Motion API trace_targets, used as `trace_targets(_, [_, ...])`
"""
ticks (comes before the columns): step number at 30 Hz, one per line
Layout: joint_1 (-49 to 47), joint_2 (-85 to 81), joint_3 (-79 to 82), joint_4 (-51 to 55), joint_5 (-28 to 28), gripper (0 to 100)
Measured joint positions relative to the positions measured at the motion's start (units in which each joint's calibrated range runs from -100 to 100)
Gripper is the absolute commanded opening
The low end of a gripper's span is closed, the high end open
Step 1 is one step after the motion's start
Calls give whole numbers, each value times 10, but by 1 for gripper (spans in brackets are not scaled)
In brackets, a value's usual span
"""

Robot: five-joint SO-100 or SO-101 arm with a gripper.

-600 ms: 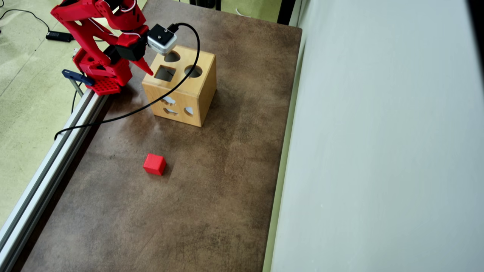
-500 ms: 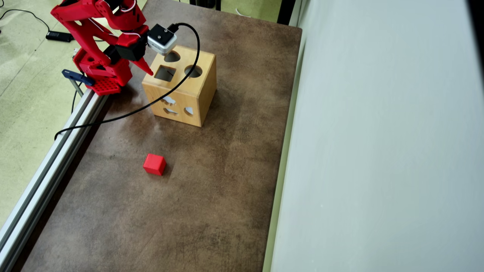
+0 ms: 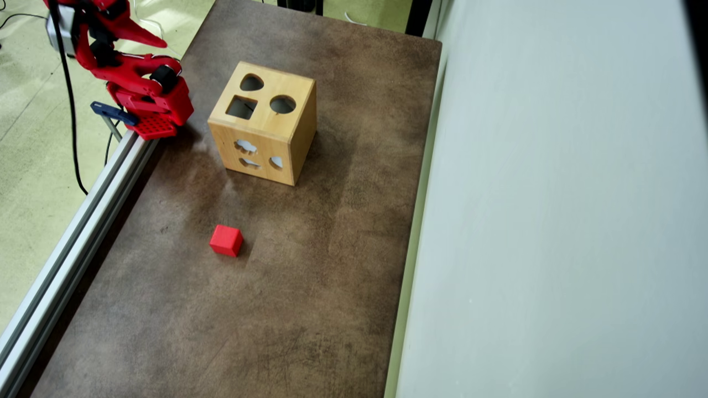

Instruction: Pick and place the red cube on the square hole

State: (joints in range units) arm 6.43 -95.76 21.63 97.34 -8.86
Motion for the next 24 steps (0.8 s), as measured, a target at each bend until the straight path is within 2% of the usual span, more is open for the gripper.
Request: trace_targets(24, [1, 0, 0, 0, -6, 51])
